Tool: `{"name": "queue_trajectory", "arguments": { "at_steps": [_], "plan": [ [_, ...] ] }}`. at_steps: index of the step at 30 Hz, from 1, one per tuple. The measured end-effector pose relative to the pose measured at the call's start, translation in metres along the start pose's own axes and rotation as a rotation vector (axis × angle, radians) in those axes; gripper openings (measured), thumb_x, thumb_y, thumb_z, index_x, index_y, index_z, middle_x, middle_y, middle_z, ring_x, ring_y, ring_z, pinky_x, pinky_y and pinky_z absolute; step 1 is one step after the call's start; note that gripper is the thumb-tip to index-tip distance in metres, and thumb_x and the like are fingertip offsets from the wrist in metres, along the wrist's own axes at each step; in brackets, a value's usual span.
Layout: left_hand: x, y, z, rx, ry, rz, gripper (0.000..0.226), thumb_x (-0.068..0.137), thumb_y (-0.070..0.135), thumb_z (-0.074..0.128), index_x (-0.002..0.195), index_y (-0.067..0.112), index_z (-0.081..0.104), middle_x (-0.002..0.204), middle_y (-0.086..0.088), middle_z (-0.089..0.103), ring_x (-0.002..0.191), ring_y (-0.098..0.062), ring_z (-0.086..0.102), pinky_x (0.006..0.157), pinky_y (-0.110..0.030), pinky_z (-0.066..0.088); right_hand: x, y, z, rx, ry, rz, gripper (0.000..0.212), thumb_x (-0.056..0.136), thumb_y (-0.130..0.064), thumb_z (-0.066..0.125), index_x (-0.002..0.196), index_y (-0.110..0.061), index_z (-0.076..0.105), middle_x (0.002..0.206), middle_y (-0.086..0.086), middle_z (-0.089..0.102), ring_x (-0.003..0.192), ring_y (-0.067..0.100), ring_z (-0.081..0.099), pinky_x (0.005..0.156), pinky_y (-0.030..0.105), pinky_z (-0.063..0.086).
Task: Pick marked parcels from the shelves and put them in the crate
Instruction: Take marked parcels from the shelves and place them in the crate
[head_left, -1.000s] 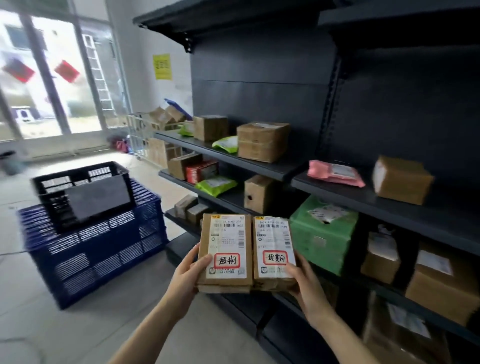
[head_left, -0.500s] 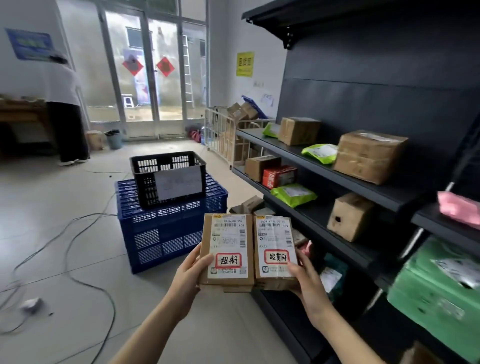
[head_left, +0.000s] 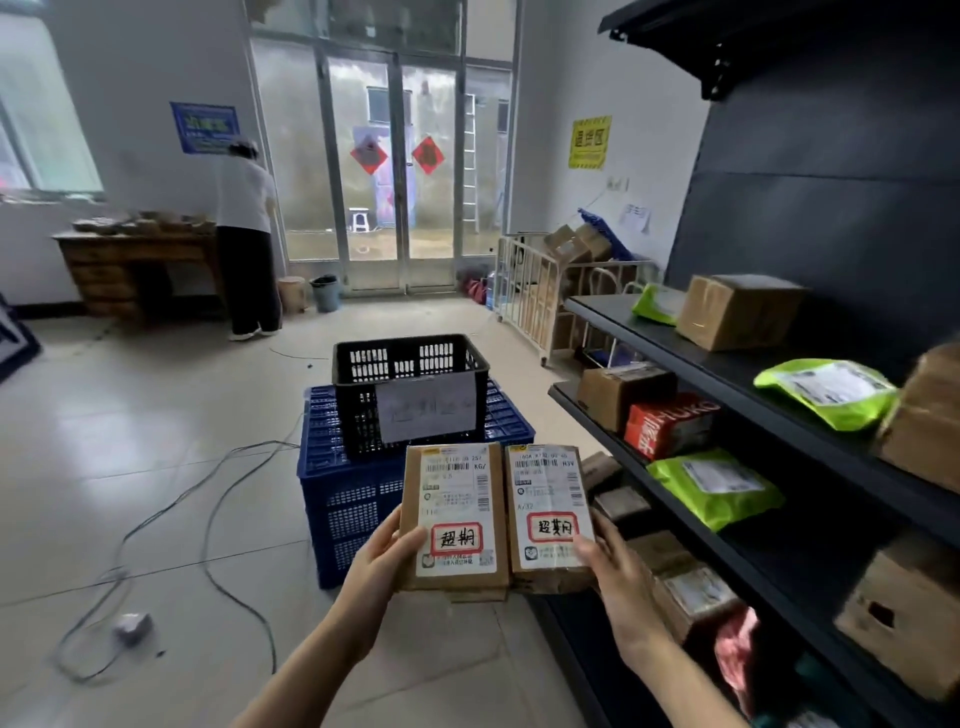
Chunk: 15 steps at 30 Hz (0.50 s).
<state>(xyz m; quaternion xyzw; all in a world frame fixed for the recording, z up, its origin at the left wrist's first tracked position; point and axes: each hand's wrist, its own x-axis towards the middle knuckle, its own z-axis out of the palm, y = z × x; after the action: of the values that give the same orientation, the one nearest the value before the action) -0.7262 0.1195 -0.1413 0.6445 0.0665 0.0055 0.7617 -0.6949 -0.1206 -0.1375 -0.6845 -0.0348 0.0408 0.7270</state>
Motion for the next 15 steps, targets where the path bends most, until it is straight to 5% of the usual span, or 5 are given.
{"name": "queue_trajectory", "arguments": {
  "at_steps": [9, 15],
  "plan": [
    [0.094, 0.016, -0.04, -0.026, 0.101, 0.004, 0.029, 0.085, 0.024, 0.057, 0.111, 0.036, 0.054, 0.101, -0.005, 0.073, 0.084, -0.018, 0.073, 0.062, -0.022, 0.057, 0.114, 0.005, 0.043, 0.003, -0.089, 0.033, 0.045, 0.064, -0.038, 0.061, 0.109, -0.032, 0.055, 0.102, -0.006, 0.068, 0.082, -0.003, 0.066, 0.062, 0.008, 0.048],
    [0.182, 0.016, -0.088, -0.058, 0.15, -0.034, 0.033, 0.09, 0.019, 0.055, 0.12, 0.031, 0.052, 0.108, -0.008, 0.071, 0.093, -0.025, 0.071, 0.077, -0.037, 0.058, 0.2, 0.019, 0.086, 0.008, -0.096, 0.061, 0.052, 0.063, -0.039, 0.064, 0.114, -0.035, 0.053, 0.11, -0.001, 0.066, 0.104, 0.013, 0.06, 0.08, 0.021, 0.045]
  ]
}}
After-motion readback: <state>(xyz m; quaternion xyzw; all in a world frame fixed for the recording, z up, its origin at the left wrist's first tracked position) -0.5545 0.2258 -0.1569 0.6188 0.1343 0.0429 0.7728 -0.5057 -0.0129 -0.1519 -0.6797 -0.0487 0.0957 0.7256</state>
